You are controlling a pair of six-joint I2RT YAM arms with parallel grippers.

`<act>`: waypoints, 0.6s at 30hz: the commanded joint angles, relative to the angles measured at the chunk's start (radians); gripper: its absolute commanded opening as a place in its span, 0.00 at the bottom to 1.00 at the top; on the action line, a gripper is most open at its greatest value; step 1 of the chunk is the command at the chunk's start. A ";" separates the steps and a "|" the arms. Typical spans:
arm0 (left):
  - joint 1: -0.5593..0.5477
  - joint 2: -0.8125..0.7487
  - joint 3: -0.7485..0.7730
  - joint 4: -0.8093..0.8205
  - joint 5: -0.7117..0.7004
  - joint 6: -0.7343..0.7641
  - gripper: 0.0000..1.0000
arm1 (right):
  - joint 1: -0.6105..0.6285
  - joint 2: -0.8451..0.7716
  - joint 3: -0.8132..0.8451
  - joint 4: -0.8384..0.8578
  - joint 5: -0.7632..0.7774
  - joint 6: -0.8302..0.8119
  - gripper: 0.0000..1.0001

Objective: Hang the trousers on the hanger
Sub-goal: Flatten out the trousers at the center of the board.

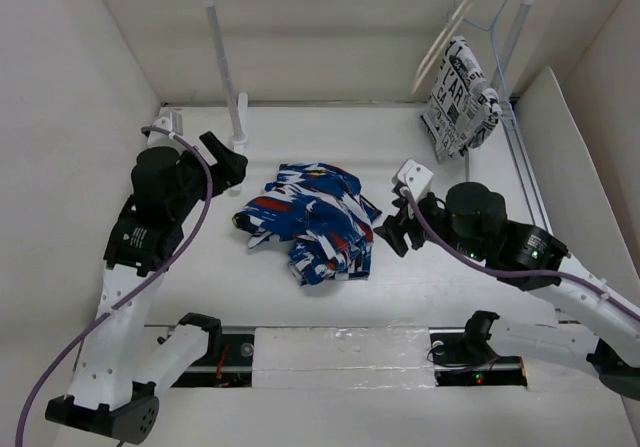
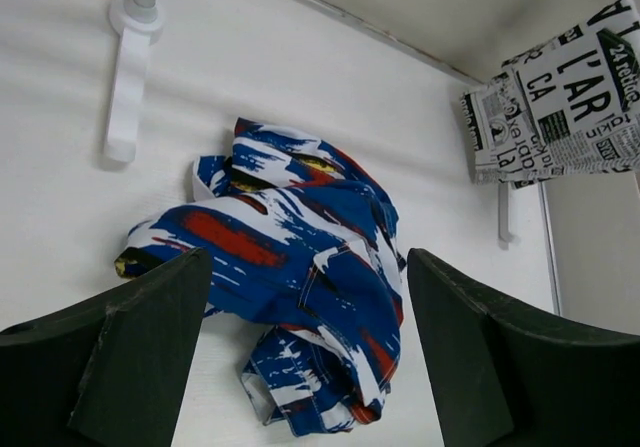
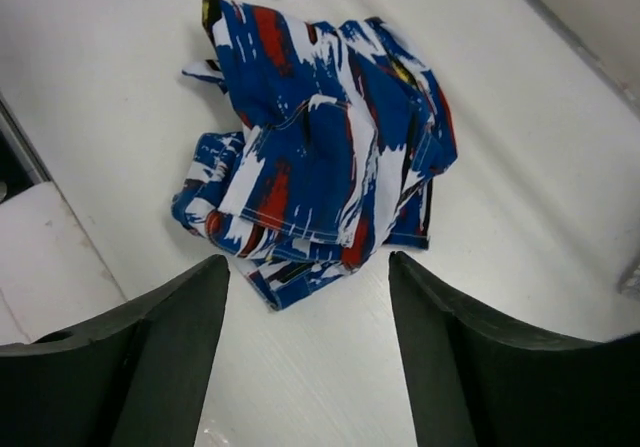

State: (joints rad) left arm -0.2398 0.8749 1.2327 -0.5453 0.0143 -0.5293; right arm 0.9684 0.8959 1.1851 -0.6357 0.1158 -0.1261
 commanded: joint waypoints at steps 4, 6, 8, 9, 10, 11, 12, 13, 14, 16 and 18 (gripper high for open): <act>0.004 -0.017 -0.065 0.054 -0.003 -0.006 0.73 | -0.005 0.024 0.007 0.005 -0.068 0.034 0.26; 0.004 -0.011 -0.099 0.044 -0.057 -0.017 0.63 | -0.005 0.035 -0.016 0.028 -0.082 0.039 0.00; 0.004 0.001 -0.125 0.032 -0.129 -0.041 0.55 | -0.005 0.061 -0.025 0.030 -0.082 0.045 0.00; 0.014 0.033 -0.162 0.012 -0.161 -0.073 0.01 | -0.005 0.081 -0.051 0.042 -0.068 0.057 0.00; 0.032 0.033 -0.162 0.011 -0.163 -0.074 0.01 | -0.005 0.081 -0.051 0.042 -0.068 0.057 0.00; 0.046 0.045 -0.177 0.007 -0.162 -0.080 0.00 | -0.005 0.093 -0.059 0.047 -0.062 0.062 0.00; 0.056 0.059 -0.205 0.010 -0.159 -0.086 0.00 | -0.005 0.118 -0.068 0.062 -0.058 0.066 0.11; 0.056 0.062 -0.223 0.025 -0.158 -0.101 0.00 | -0.005 0.130 -0.076 0.074 -0.054 0.071 0.24; 0.056 0.061 -0.246 0.047 -0.154 -0.109 0.00 | -0.005 0.144 -0.082 0.100 -0.053 0.071 0.36; 0.056 0.068 -0.306 0.123 -0.125 -0.129 0.11 | -0.005 0.187 -0.096 0.128 -0.056 0.060 0.70; 0.056 0.114 -0.347 0.188 -0.088 -0.144 0.77 | -0.005 0.245 -0.111 0.198 -0.042 0.063 0.86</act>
State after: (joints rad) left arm -0.1875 0.9596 0.9241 -0.4839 -0.1032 -0.6270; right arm 0.9680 1.0946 1.0882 -0.5850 0.0570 -0.0727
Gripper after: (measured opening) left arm 0.305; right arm 0.767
